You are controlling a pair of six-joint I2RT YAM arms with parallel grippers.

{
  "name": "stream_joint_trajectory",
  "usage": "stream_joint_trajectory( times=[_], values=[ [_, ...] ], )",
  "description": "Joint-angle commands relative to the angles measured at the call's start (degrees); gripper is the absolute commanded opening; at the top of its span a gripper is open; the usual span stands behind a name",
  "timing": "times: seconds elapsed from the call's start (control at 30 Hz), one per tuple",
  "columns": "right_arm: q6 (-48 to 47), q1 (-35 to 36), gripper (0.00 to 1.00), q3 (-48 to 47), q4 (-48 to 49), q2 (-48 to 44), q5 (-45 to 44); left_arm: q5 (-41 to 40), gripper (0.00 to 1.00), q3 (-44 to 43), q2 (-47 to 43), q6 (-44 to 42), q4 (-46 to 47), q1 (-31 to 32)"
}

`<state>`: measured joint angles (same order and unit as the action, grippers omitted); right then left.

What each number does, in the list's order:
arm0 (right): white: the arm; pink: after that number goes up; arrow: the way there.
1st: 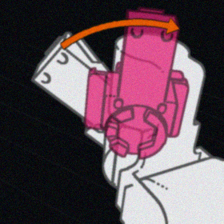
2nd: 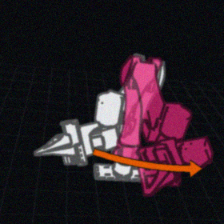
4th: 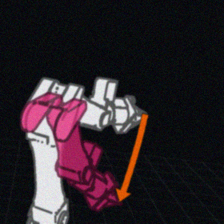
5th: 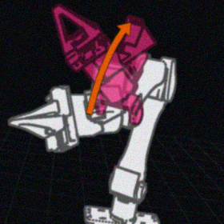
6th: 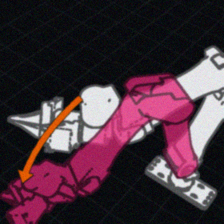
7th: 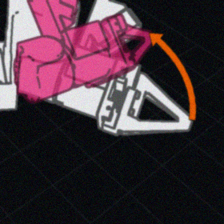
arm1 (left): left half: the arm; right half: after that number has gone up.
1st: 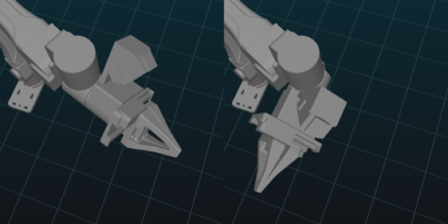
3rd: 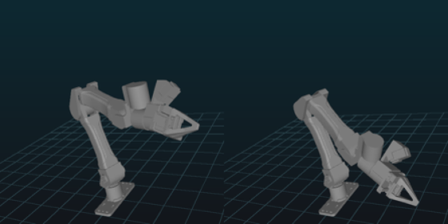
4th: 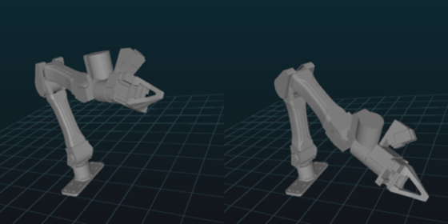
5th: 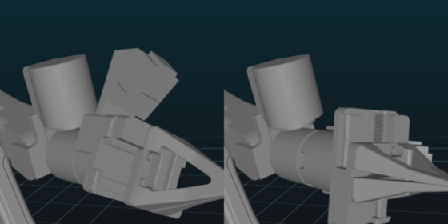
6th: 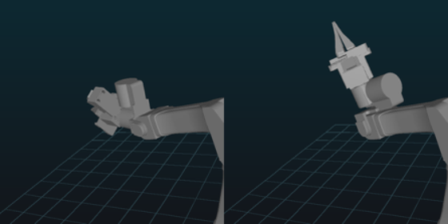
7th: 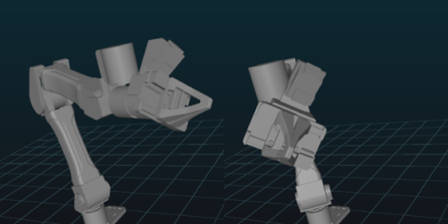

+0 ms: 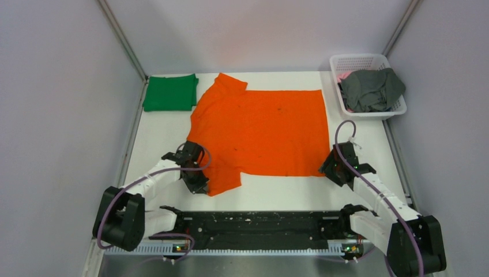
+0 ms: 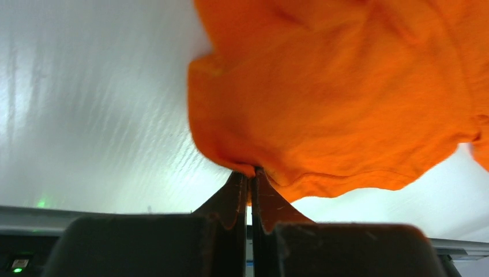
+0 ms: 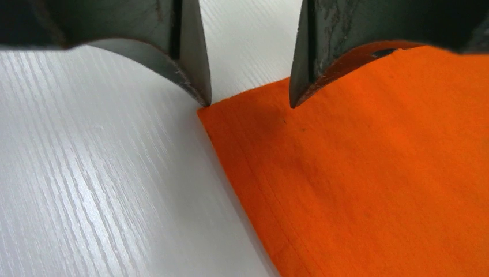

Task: Fold and stack the t-shirts
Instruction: Grab the side of the flattened tshirt closest away from the robot with both arms, then fold the flattened tshirt in 1/3 of the way

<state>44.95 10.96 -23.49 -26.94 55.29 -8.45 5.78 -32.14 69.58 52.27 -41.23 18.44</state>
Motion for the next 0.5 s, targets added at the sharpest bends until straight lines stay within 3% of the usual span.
stream_joint_trajectory(
  times=[0.0, 0.2, 0.47],
  values=[
    [0.82, -0.22, 0.41, 1.82, 2.2, 2.06, 0.16, -1.01, 0.0, -0.02, 0.0, -1.69, 6.16, 0.11],
    [-0.76, -0.22, 0.0, 0.48, 4.91, 3.79, -0.08, 2.29, 0.0, -2.08, -7.49, -2.78, 7.19, 0.06],
    [-7.35, -0.22, 0.0, -7.09, 3.58, 4.63, 3.1, 5.81, 0.0, -8.25, -6.53, -4.62, 12.34, 0.02]
  ],
)
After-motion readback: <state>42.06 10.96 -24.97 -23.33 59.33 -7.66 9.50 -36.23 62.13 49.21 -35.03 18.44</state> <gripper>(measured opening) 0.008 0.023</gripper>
